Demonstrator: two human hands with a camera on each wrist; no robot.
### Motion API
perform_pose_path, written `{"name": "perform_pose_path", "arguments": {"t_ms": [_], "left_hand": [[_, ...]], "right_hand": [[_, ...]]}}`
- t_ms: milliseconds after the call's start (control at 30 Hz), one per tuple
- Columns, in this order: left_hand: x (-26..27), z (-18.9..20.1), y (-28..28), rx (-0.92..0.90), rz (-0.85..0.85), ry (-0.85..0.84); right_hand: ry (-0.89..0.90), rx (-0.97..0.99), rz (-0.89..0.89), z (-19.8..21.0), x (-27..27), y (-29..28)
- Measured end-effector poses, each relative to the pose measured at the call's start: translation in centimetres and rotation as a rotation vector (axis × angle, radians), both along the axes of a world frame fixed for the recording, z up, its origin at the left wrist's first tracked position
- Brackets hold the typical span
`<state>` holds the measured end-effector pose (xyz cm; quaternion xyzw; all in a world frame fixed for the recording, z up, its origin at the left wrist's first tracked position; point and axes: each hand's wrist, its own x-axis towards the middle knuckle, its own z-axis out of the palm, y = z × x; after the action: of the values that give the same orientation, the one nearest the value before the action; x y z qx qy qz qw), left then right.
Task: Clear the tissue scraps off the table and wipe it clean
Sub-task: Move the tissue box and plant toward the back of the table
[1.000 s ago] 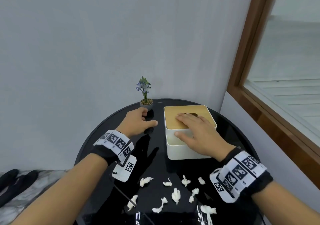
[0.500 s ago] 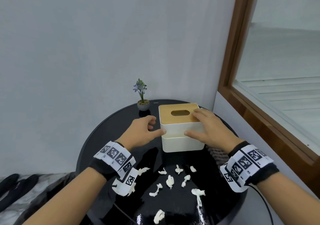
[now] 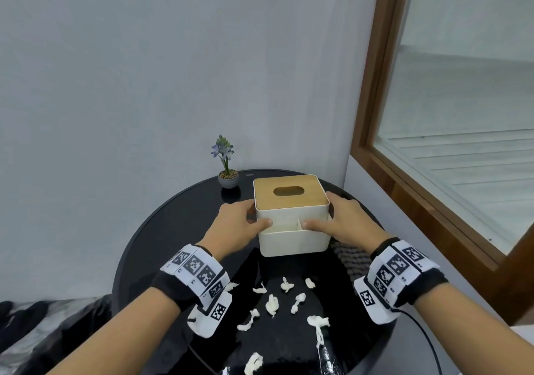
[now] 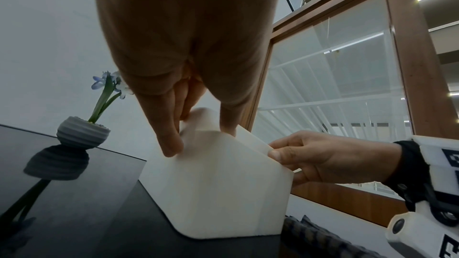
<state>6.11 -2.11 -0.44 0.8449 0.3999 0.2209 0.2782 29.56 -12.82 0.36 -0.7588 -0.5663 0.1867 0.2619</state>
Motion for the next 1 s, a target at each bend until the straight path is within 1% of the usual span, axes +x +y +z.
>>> {"name": "perform_pose_path", "arguments": {"t_ms": [100, 233, 400, 567, 733, 1000], "left_hand": [[0.3, -0.1, 0.2, -0.015, 0.019, 0.004], [0.5, 0.6, 0.7, -0.059, -0.01, 0.017], [0.9, 0.9, 1.9, -0.02, -0.017, 0.054], [1.5, 1.1, 4.2, -0.023, -0.014, 0.045], [2.5, 0.8, 7.4, -0.065, 0.0, -0.015], [4.4, 0.5, 11.4, -0.022, 0.006, -0.045]], "right_hand": [[0.032, 0.004, 0.046, 0.2, 0.3, 0.0], [0.004, -0.023, 0.105, 0.5, 0.8, 0.2], [-0.04, -0.036, 0.085, 0.4, 1.1, 2.0], [-0.065, -0.029, 0.087, 0.7, 1.7, 4.8], [-0.065, -0.031, 0.075, 1.3, 2.8, 8.2], [-0.082, -0.027, 0.056, 1.5, 4.6, 13.0]]}}
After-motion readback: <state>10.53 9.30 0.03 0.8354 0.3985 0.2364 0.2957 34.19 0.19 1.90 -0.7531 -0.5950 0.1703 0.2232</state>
